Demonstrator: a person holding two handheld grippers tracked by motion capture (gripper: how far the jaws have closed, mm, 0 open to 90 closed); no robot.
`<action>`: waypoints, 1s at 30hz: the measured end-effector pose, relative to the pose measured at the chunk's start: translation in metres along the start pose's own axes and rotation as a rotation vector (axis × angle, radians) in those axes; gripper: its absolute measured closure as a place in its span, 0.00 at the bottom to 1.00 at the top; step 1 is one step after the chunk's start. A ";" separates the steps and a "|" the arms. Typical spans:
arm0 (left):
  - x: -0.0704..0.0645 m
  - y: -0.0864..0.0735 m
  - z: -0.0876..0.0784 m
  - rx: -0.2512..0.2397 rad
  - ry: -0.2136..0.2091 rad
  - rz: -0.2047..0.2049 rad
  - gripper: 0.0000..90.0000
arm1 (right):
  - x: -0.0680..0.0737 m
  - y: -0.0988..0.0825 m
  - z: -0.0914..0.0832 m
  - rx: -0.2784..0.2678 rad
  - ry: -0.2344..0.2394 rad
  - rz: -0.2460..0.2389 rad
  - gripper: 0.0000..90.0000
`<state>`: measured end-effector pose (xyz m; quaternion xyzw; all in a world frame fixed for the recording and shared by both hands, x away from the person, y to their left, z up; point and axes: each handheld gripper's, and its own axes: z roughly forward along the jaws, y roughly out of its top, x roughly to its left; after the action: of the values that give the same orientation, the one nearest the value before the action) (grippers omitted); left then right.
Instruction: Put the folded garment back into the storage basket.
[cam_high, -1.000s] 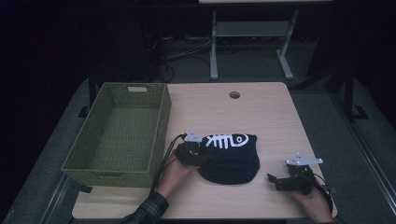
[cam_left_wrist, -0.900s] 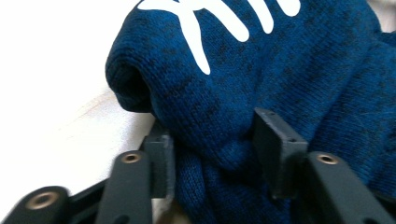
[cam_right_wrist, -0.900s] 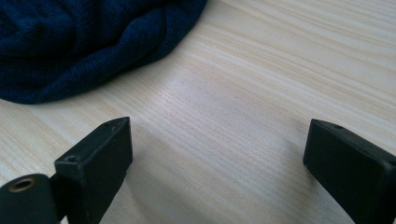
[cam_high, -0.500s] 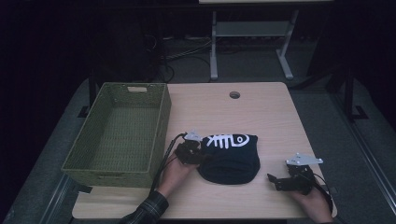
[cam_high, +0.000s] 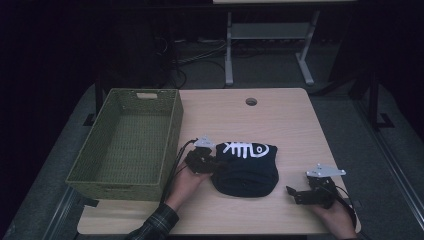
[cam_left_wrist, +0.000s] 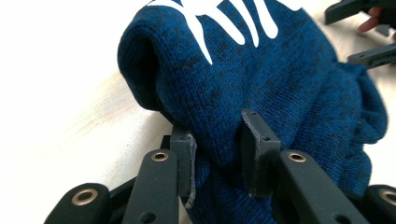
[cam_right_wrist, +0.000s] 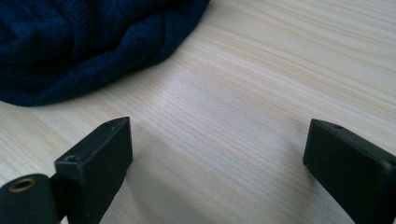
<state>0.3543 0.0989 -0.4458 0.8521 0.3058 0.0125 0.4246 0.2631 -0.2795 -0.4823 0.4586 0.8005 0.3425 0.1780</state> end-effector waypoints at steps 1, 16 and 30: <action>0.000 0.001 -0.001 -0.001 -0.003 0.002 0.77 | 0.000 0.000 0.000 0.000 0.000 0.000 0.09; -0.012 0.023 -0.028 -0.040 -0.039 0.035 0.79 | 0.000 0.000 0.000 -0.001 0.000 -0.001 0.09; -0.022 0.044 -0.056 -0.068 -0.036 0.072 0.80 | 0.000 0.000 0.000 -0.001 -0.001 0.000 0.09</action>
<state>0.3432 0.1073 -0.3726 0.8479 0.2666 0.0229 0.4578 0.2632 -0.2796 -0.4823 0.4585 0.8002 0.3429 0.1785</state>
